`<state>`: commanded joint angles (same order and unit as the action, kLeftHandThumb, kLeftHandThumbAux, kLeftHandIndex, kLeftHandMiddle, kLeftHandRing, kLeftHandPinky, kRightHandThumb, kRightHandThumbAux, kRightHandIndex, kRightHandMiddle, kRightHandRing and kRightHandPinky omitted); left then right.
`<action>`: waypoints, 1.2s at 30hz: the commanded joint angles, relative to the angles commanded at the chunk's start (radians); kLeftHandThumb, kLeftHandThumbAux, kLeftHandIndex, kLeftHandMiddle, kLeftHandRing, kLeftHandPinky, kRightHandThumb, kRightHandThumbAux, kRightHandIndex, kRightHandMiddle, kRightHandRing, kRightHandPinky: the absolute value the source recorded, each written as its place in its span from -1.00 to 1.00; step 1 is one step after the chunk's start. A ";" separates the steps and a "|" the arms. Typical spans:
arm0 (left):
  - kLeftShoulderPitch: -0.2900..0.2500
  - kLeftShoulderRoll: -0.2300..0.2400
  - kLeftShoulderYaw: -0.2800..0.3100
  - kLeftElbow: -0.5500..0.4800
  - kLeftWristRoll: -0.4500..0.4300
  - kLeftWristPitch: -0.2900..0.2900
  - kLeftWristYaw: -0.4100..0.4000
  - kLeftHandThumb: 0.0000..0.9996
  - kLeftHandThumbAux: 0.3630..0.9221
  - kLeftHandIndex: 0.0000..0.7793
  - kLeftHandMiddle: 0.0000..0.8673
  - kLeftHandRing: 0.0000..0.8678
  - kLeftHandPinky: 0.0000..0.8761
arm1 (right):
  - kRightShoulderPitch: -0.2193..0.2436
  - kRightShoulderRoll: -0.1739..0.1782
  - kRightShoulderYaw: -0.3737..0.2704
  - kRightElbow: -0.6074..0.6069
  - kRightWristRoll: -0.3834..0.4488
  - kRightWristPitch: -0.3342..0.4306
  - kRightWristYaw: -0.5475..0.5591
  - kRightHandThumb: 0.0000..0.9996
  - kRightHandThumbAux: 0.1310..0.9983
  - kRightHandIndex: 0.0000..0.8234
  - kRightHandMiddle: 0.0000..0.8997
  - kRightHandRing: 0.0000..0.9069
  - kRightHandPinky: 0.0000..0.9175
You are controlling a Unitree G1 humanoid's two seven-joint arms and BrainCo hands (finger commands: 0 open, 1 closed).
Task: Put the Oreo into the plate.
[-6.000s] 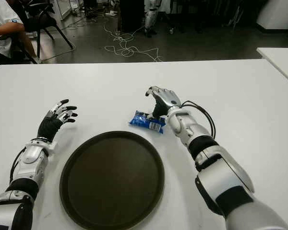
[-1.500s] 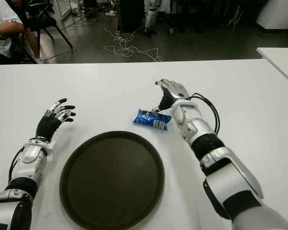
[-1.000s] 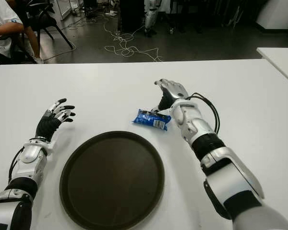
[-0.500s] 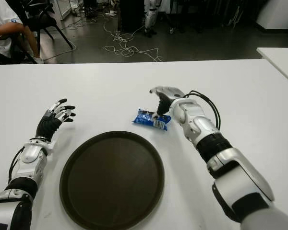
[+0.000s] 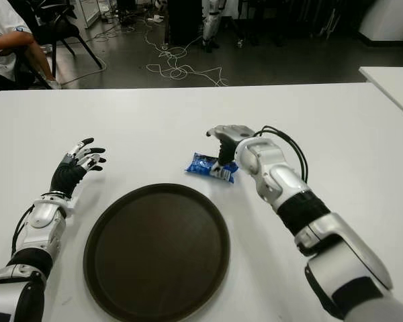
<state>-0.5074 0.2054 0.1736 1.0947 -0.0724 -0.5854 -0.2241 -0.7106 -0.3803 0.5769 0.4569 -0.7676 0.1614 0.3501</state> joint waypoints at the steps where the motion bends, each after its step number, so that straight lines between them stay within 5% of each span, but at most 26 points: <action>1: 0.000 0.000 0.000 0.001 0.001 0.000 0.003 -0.44 -0.14 -0.62 -0.29 -0.20 -0.12 | 0.005 -0.003 0.001 -0.012 -0.003 0.001 0.001 -1.00 0.35 -0.79 -0.73 -0.76 -0.88; 36: 0.011 0.005 0.001 -0.022 -0.002 0.025 0.006 -0.41 -0.12 -0.62 -0.28 -0.21 -0.13 | 0.039 0.011 -0.007 0.004 -0.015 0.015 -0.044 -1.00 0.41 -0.77 -0.74 -0.77 -0.87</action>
<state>-0.4968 0.2106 0.1748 1.0725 -0.0746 -0.5605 -0.2180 -0.6717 -0.3696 0.5696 0.4613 -0.7826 0.1760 0.3062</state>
